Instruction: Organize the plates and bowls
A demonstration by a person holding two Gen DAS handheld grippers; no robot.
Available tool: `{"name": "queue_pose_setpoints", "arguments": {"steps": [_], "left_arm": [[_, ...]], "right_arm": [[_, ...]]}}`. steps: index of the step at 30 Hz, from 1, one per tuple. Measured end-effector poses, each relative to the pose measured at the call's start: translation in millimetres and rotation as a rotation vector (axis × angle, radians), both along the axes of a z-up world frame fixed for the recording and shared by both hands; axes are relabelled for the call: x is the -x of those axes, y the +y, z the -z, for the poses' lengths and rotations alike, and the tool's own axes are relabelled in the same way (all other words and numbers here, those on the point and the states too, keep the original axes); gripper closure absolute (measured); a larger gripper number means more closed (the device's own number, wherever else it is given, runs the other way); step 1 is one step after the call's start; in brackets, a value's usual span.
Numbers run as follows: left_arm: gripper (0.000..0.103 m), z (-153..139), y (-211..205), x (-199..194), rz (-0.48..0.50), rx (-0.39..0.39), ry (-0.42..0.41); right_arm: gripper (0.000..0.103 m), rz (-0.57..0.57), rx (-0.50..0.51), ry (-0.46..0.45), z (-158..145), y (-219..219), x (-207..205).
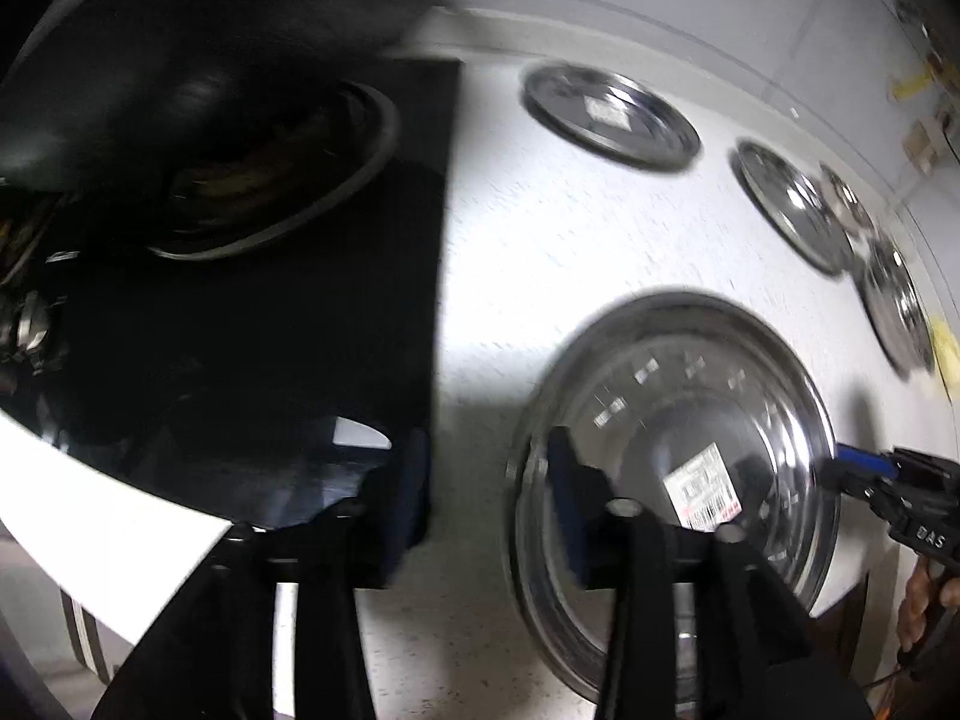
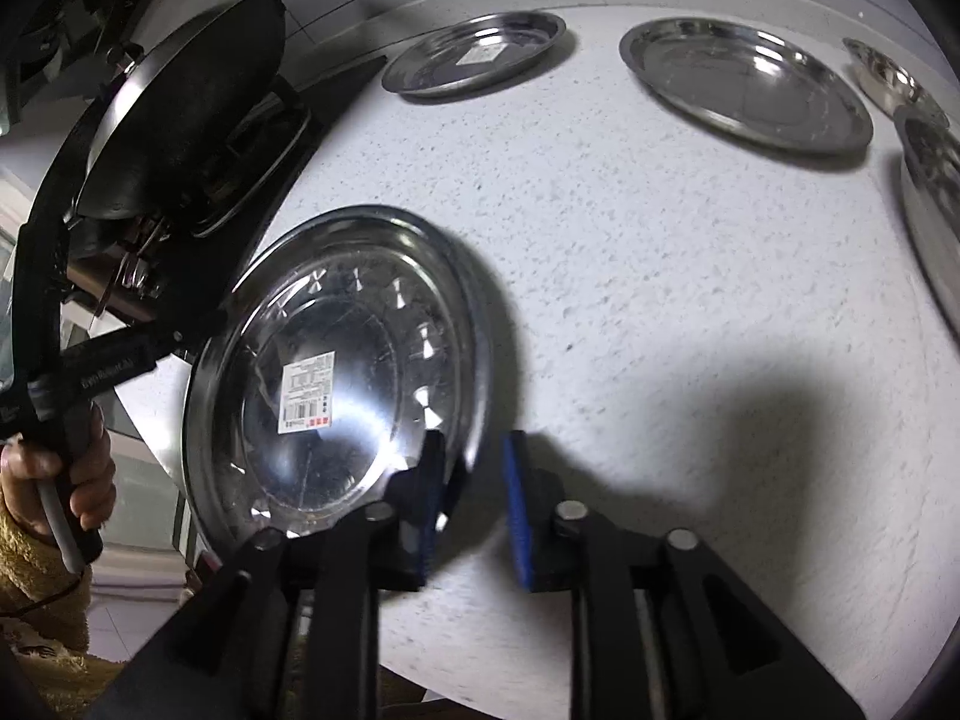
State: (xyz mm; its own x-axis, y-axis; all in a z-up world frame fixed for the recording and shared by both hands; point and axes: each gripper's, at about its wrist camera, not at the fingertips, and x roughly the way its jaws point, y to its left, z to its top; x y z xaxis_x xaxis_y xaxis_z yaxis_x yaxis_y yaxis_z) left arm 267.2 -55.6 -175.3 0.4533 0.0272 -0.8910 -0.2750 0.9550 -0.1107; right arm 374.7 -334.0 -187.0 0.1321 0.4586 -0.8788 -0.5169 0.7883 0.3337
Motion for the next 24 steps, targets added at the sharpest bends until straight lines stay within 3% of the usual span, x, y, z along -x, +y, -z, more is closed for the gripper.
{"name": "queue_pose_setpoints", "arguments": {"steps": [3,6,11,16,20,24], "left_arm": [[0.047,-20,10,7,-0.084,-0.030,-0.065],[0.032,-44,10,3,-0.147,0.041,-0.140],[0.031,-76,-27,-47,-0.075,0.117,-0.211],[0.031,-80,-71,-122,-0.020,0.270,-0.158],[0.031,-69,-109,-187,0.003,0.284,-0.094],[0.031,-43,-138,-239,0.017,0.273,-0.005]], "right_arm": [[0.077,-0.021,0.017,-0.061,-15,-13,-11],[0.074,-0.034,0.018,-0.143,-43,-29,-35],[0.051,0.027,0.055,-0.278,-92,-67,-107],[0.049,0.051,0.125,-0.213,-90,-85,-192],[0.048,0.060,0.182,-0.141,-67,-94,-253],[0.048,0.041,0.203,-0.066,-39,-95,-284]]}}
